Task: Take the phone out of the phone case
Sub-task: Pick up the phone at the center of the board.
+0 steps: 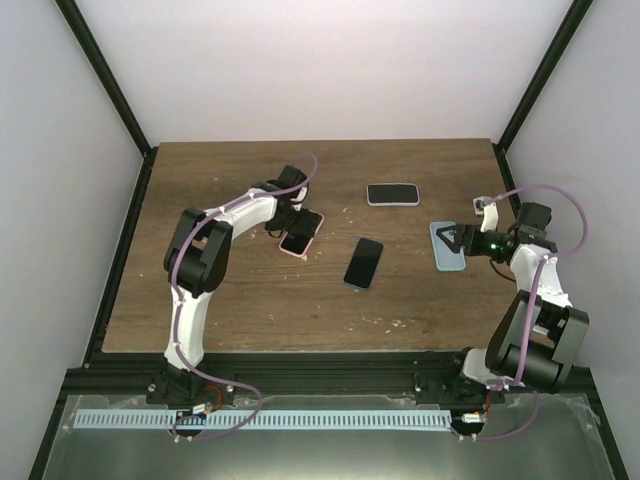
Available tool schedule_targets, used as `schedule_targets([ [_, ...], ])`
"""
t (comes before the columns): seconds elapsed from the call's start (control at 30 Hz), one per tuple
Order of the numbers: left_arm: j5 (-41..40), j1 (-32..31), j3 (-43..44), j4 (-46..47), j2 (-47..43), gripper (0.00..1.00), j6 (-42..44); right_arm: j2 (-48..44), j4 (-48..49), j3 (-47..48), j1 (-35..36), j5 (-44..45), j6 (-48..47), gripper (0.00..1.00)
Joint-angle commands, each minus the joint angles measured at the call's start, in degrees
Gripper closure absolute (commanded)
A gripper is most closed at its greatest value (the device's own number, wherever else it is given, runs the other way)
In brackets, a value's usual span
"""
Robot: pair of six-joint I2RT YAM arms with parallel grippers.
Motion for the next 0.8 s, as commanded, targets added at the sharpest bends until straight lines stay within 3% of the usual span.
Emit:
schedule_targets([
  [0.0,3.0,-0.2,2.9,-2.7,2.0,0.00,2.5,0.5,-0.9,0.8,0.2,-1.4,-1.0,0.27],
  [0.33,6.1,-1.3,4.1,-6.4,4.0,0.00,4.0,1.7,-1.4,1.0,0.2,-1.8,-1.3,0.27],
  [0.63,-9.8,-6.1,9.0,-9.8,8.2,0.00,-1.0,2.0,-1.6,1.1,0.2,-1.9,-1.4,0.27],
  [0.77,-9.5,-7.1,11.5,-10.7,10.4,0.02,-2.1,2.0,-1.7,1.1,0.2,-2.0,-1.4,0.27],
])
